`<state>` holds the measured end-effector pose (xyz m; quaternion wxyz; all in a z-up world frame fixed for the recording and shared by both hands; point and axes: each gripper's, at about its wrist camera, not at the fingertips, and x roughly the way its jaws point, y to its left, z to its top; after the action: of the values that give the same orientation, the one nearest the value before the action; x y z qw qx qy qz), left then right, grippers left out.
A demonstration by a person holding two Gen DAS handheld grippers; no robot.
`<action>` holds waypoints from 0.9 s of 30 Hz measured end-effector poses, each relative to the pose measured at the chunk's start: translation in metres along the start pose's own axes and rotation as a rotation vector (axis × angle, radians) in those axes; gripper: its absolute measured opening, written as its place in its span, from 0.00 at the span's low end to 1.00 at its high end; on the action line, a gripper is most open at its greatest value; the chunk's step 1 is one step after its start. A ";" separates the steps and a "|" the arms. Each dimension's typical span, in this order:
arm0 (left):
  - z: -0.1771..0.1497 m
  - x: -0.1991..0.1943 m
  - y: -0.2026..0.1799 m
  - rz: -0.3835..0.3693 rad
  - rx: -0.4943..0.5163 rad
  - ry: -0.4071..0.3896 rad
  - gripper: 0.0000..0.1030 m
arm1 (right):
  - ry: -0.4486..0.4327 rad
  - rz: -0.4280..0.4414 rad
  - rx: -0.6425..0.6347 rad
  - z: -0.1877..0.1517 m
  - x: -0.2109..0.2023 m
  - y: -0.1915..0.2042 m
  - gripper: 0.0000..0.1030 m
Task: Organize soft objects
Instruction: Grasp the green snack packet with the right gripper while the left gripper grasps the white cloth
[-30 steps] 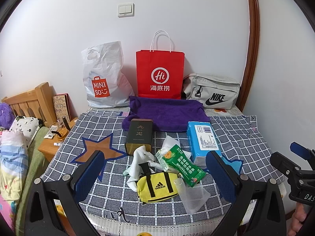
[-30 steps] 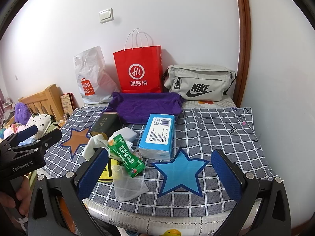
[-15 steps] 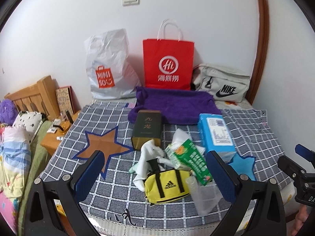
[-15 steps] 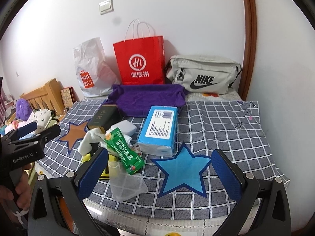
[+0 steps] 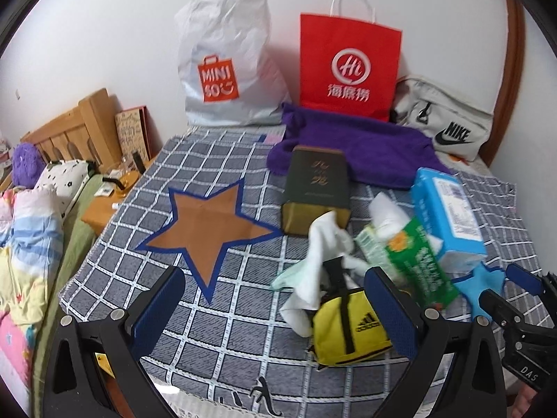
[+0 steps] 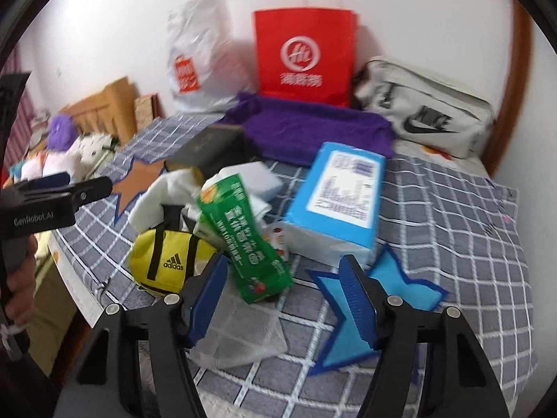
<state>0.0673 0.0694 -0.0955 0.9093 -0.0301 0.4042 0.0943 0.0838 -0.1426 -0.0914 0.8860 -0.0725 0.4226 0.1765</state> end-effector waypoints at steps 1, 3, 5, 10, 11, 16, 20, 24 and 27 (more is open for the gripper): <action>-0.001 0.004 0.002 -0.001 -0.004 0.008 1.00 | 0.002 0.002 -0.020 0.001 0.006 0.003 0.65; -0.002 0.014 0.005 -0.014 -0.014 0.025 1.00 | 0.012 0.009 -0.057 0.003 0.016 0.009 0.65; -0.003 0.020 0.009 -0.024 -0.023 0.035 1.00 | 0.021 0.008 -0.100 0.005 0.026 0.016 0.65; -0.005 0.034 0.018 -0.040 -0.040 0.053 1.00 | 0.069 0.006 -0.166 0.008 0.052 0.026 0.65; -0.005 0.037 0.020 -0.042 -0.043 0.056 1.00 | 0.075 0.004 -0.174 0.008 0.056 0.026 0.65; -0.004 0.047 0.028 -0.052 -0.064 0.070 1.00 | 0.100 -0.015 -0.218 0.008 0.077 0.030 0.61; -0.005 0.052 0.027 -0.065 -0.061 0.074 1.00 | 0.094 0.018 -0.188 0.010 0.078 0.021 0.30; -0.004 0.055 0.023 -0.101 -0.063 0.070 1.00 | 0.053 0.035 -0.158 0.013 0.064 0.013 0.24; -0.003 0.056 0.019 -0.119 -0.058 0.066 1.00 | 0.031 0.077 -0.120 0.015 0.050 0.006 0.24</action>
<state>0.0979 0.0955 -0.1387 0.8982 -0.0834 0.4285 0.0505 0.1213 -0.1208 -0.1207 0.8661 -0.1117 0.4273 0.2341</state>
